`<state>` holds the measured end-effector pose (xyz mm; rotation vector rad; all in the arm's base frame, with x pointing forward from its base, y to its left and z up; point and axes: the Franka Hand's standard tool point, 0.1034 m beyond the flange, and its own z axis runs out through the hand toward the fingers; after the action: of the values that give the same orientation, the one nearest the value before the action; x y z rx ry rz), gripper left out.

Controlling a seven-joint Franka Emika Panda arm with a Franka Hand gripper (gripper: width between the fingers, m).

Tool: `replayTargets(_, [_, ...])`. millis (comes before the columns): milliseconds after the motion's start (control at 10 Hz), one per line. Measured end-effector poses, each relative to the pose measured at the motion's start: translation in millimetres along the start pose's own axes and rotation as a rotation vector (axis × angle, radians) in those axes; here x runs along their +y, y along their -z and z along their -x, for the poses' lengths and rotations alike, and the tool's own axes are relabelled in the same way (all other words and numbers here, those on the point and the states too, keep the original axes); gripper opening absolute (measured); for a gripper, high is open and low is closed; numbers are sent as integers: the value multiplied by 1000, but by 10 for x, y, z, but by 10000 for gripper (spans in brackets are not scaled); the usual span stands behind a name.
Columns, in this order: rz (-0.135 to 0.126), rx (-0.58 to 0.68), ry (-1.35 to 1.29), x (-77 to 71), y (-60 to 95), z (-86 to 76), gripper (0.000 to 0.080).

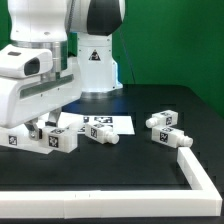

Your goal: Assemble one leg

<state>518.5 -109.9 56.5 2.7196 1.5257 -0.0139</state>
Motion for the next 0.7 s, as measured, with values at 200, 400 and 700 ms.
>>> replayTargets(200, [-2, -1, -3, -2, -13, 18, 285])
replayTargets(400, [-5, -10, -22, 178, -130, 148, 285])
replayTargets(700, [-39, -23, -38, 148, -345, 225, 285])
